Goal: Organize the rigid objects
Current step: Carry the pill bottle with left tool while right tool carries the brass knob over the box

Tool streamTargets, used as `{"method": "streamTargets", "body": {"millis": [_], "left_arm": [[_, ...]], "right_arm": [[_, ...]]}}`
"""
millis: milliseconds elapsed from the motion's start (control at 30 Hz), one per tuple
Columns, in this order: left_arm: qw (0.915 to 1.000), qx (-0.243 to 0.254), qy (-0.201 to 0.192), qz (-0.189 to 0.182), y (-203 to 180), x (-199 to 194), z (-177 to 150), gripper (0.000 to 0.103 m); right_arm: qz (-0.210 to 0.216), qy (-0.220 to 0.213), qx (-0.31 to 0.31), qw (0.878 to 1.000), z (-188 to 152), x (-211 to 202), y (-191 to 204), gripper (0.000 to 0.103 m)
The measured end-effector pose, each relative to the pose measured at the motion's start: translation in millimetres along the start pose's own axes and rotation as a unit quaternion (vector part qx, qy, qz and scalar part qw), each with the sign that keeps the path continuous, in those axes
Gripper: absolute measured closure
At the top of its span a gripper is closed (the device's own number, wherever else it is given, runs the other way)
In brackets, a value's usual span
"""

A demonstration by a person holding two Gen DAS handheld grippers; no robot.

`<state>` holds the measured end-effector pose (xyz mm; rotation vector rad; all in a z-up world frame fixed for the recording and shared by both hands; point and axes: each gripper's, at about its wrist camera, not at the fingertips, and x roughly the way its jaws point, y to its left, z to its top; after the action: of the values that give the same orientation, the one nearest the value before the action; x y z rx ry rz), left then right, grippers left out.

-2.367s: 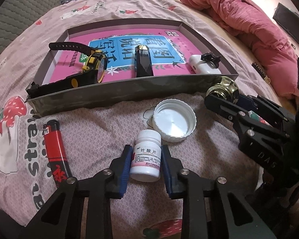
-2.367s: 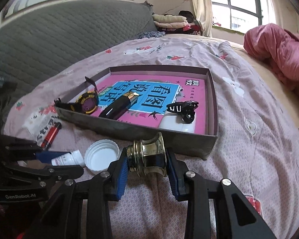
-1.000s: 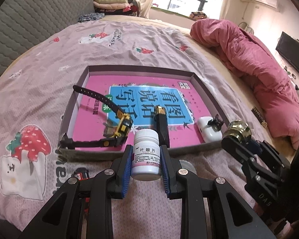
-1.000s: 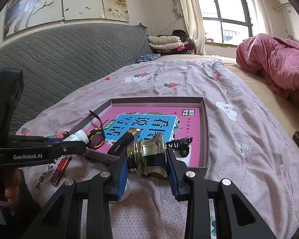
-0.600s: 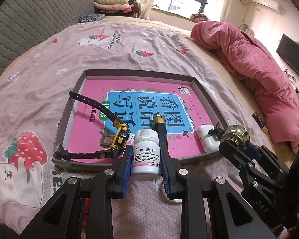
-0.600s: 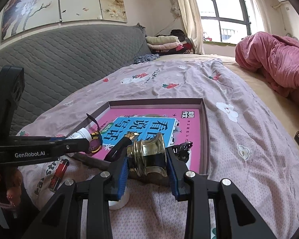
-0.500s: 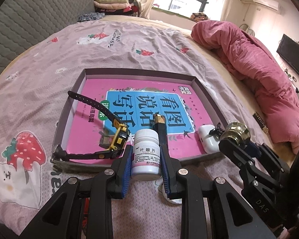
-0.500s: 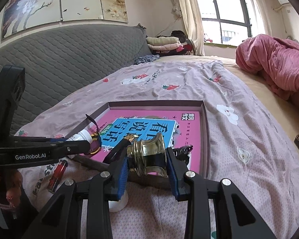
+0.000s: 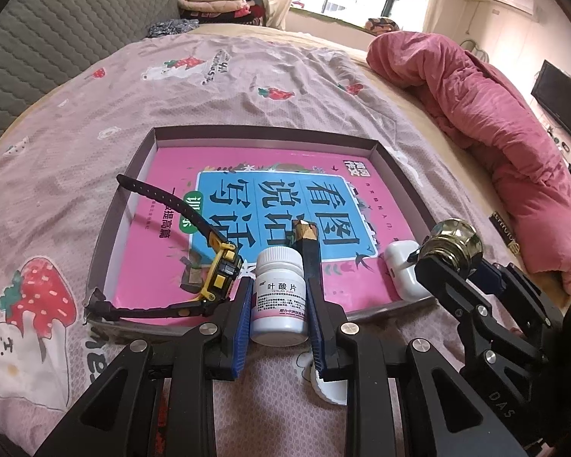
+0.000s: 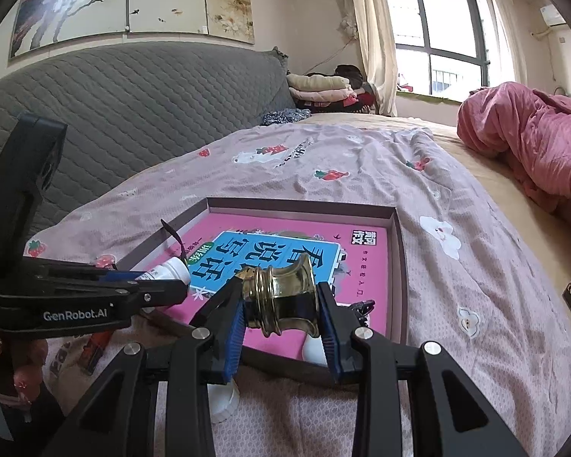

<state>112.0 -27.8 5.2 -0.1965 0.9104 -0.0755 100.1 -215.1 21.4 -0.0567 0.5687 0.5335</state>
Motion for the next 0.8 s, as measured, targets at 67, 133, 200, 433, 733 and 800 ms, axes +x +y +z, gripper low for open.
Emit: {"method": "streamTargets", "body": {"millis": [67,133,200,433,733,800], "left_arm": [[1.0000,0.000,0.001,0.002,0.5,1.6,0.9,0.076],[1.0000,-0.003,0.002,0.003,1.6,3.1,1.4,0.076],[1.0000,-0.001,0.003,0.006,1.7,5.4,2.0,0.076],[0.9999,-0.001,0.009,0.009,1.9,12.0,2.7,0.076],[0.9998,0.001,0.013,0.013,1.4,18.1,3.3,0.076],[0.9998,0.001,0.015,0.014,1.8,19.6,3.3,0.076]], "right_arm": [[0.001,0.000,0.000,1.000,0.8,0.9,-0.3,0.068],[0.002,0.001,0.000,1.000,2.3,2.4,-0.6,0.068],[0.004,0.002,-0.001,1.000,3.7,4.4,-0.3,0.068],[0.010,0.007,-0.010,1.000,6.9,10.7,3.1,0.068],[0.009,0.008,-0.020,1.000,10.6,13.2,6.7,0.068],[0.009,0.008,-0.020,1.000,11.1,14.0,6.5,0.068]]}}
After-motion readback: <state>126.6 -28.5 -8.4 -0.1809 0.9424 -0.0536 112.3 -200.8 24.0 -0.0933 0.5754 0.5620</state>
